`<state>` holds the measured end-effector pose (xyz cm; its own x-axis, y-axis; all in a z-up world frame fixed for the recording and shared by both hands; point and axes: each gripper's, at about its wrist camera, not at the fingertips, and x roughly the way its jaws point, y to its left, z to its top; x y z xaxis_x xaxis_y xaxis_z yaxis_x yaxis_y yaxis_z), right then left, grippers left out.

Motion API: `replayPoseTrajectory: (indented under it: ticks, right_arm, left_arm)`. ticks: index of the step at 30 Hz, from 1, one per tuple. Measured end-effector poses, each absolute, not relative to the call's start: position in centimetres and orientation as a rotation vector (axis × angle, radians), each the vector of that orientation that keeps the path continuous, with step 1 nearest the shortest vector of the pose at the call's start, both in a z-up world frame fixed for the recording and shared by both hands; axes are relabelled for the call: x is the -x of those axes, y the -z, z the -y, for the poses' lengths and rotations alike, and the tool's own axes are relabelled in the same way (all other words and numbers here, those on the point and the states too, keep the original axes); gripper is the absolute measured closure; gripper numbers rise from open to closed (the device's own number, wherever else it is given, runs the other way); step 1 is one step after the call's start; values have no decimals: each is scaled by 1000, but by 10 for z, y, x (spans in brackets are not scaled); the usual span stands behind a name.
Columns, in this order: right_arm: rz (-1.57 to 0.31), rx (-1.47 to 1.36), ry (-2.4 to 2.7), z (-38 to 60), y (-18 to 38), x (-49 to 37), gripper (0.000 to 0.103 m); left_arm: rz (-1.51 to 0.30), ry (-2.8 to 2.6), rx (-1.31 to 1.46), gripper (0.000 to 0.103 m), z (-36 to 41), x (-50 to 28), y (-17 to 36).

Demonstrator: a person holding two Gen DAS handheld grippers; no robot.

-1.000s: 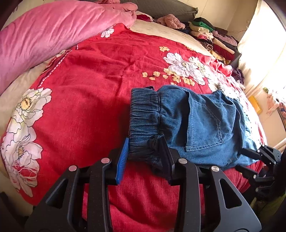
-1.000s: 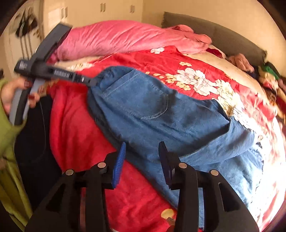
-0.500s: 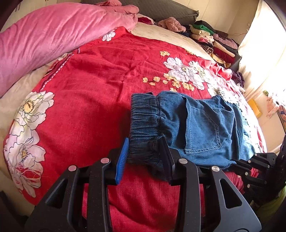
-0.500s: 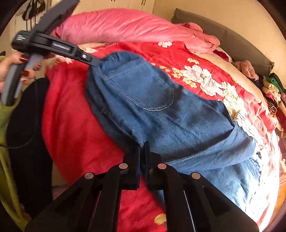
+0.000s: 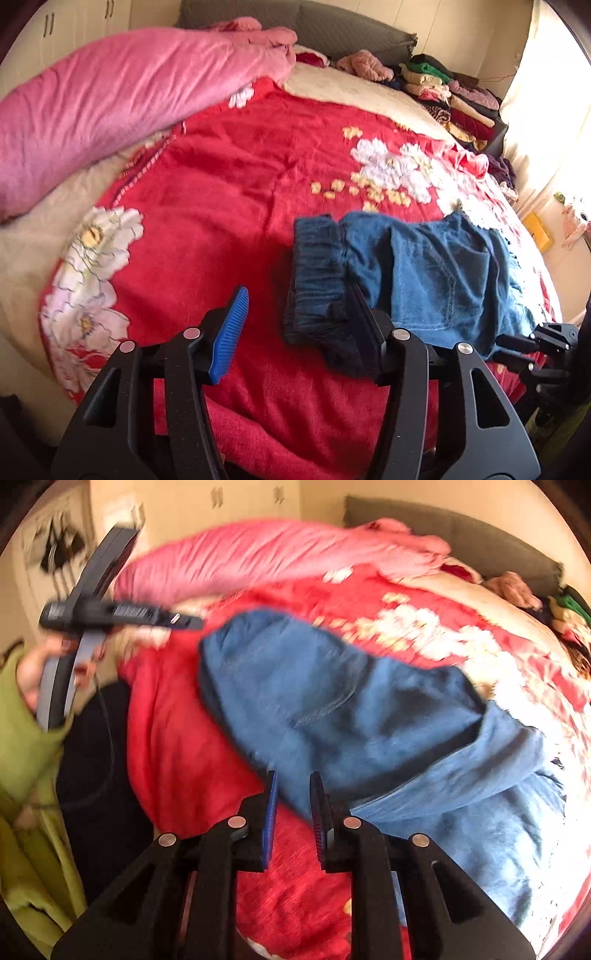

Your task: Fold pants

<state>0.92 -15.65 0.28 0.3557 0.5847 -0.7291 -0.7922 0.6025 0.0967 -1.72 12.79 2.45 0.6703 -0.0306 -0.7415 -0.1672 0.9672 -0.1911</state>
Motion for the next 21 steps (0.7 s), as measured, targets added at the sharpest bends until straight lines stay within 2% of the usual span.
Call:
replayPoseTrajectory:
  ticks: [5, 10, 14, 18, 20, 21]
  right_arm:
    - [-867, 211, -872, 145, 6, -25, 86]
    - [-1000, 238, -830, 134, 40, -23, 79]
    - [-1029, 183, -836, 139, 42, -25, 77]
    - [-1024, 177, -838, 140, 39, -22, 74]
    - [-1002, 169, -845, 143, 32, -18, 65]
    - [-988, 159, -848, 146, 28, -17, 54]
  left_arm:
    - [-799, -15, 202, 57, -96, 11, -40]
    - [-875, 59, 103, 56, -53, -8, -14]
    - [-952, 34, 21, 56, -41, -16, 17]
    - [-955, 37, 56, 56, -47, -14, 24]
    - [-952, 37, 59, 56, -48, -13, 23]
    - [-950, 37, 62, 56, -48, -12, 22]
